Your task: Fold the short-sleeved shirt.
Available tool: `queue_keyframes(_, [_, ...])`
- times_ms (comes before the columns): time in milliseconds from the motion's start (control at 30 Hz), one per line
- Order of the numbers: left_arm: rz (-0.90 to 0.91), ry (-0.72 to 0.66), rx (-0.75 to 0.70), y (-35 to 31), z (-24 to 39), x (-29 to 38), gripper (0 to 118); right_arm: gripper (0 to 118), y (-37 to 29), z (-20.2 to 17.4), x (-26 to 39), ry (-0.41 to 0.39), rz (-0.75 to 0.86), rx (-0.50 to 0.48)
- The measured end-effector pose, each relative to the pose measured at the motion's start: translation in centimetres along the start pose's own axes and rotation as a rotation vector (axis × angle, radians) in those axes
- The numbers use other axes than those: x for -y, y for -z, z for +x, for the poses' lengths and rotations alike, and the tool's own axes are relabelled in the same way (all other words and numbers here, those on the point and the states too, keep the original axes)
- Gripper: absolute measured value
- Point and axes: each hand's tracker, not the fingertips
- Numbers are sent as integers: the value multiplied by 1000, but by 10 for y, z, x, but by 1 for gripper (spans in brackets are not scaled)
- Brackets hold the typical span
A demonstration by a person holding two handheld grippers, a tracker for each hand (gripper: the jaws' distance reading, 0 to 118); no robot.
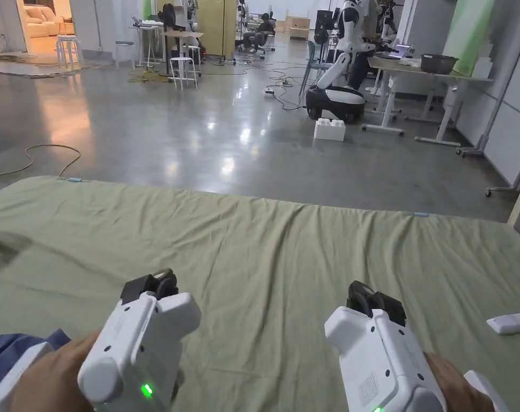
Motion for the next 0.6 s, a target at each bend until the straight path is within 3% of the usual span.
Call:
queue_keyframes(100, [-2,-81,0,-3,0,3,6,3,1,5,7,36,-33,11])
queue_keyframes(133, [-6,-189,1,-1,-8,3,6,3,1,8,8,108,-51,22])
queue_keyframes(200, [-27,-414,0,-1,-18,3,6,3,-1,18,13,305,-60,21])
queue_keyframes(233, [-28,-554,6,-1,-23,6,6,3,-2,24,16,451,-50,24])
queue_keyframes(300, [-13,-916,47,2,-37,19,6,3,-5,34,22,698,-72,63])
queue_keyframes(400, [17,-1281,32,2,-45,33,6,3,-10,41,29,950,-105,115])
queue_keyframes(500, [20,-1381,-22,-1,-44,37,6,3,-12,42,33,1123,-167,161])
queue_keyframes(567, [39,-1386,-4,-4,-43,35,6,3,-13,37,41,1313,-234,133])
queue_keyframes(600, [49,-1394,2,-5,-44,35,6,3,-13,39,39,1277,-211,142])
